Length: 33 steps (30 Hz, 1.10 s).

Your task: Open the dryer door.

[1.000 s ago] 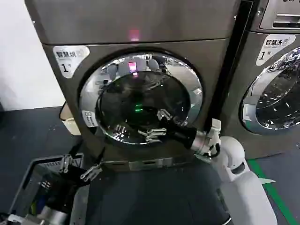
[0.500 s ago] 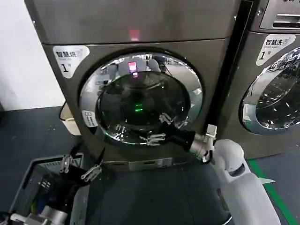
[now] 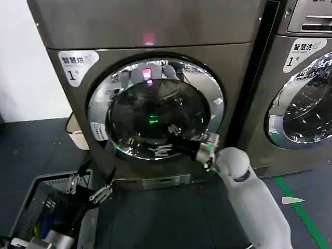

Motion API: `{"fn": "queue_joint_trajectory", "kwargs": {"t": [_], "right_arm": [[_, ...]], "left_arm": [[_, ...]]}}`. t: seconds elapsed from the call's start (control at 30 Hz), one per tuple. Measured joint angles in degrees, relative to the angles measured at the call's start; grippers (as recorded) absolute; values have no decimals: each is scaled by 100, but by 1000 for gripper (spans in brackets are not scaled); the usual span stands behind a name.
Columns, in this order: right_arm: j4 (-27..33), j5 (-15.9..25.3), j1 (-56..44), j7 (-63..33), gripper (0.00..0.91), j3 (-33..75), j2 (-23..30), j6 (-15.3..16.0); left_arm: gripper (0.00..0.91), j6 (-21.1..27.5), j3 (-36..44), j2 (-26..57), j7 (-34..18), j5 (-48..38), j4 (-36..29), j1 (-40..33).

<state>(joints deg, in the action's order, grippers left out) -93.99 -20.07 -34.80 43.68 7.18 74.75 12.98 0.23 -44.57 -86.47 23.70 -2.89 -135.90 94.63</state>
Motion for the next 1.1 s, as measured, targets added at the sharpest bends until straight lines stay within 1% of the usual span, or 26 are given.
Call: {"fn": "queue_joint_trajectory", "kwargs": {"t": [0.13, 0.53, 1.1], "right_arm": [[137, -13, 104, -23, 907, -136, 116, -1], [510, -25, 343, -99, 907, -382, 374, -149], [1162, -20, 626, -230, 907, -601, 695, -209]], "left_arm": [[907, -4, 0, -7, 3, -18, -57, 37], [907, 57, 31, -26, 18, -78, -144, 59], [907, 126, 24, -36, 48, -235, -291, 129]]}}
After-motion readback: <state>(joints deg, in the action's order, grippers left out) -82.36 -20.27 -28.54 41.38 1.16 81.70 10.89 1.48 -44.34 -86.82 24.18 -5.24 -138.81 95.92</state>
